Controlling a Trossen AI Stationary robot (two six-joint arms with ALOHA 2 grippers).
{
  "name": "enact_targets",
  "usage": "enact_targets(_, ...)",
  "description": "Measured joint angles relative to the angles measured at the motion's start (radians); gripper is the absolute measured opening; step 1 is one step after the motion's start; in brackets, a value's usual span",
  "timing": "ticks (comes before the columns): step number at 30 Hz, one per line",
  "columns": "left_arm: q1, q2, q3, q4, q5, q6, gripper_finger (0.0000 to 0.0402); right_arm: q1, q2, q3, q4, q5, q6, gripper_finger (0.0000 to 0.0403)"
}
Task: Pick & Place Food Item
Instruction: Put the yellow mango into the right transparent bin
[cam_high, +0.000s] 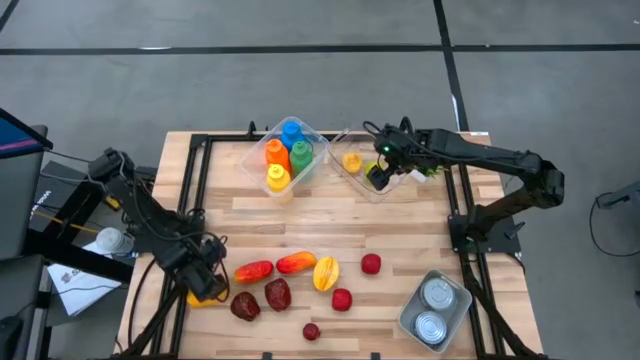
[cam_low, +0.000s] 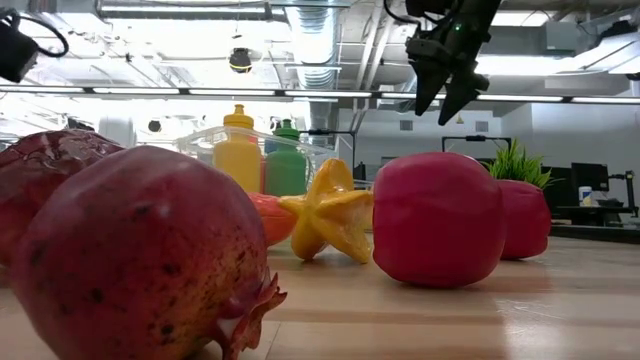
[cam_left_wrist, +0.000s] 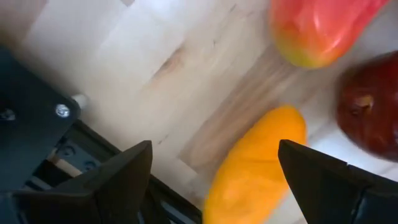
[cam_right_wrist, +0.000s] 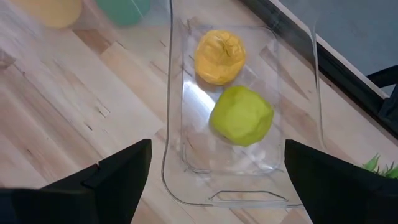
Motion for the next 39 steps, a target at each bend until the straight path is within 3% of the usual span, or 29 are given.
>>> enact_targets(5,-0.012,-0.014,0.000,0.037,-0.010,-0.012,0.0337,0.019,0.000,0.000,-0.001,0.000,0.000,0.0356)
enact_targets(11,-0.075,0.015,0.000,0.236,-0.013,0.089,0.0337,0.041,0.000,0.000,0.000,0.000,0.003,0.0356)
enact_targets(17,-0.136,0.078,0.000,0.304,0.027,0.035,0.0337,0.051,0.000,0.000,-0.001,0.000,0.016,0.0356)
enact_targets(26,-0.168,0.117,0.001,0.399,0.002,0.003,0.0337,0.051,0.000,0.000,-0.001,0.000,0.018,0.0356)
enact_targets(39,-0.172,0.365,0.006,0.548,0.076,-0.031,0.0321,0.051,0.000,0.000,0.000,0.000,0.015,0.0356)
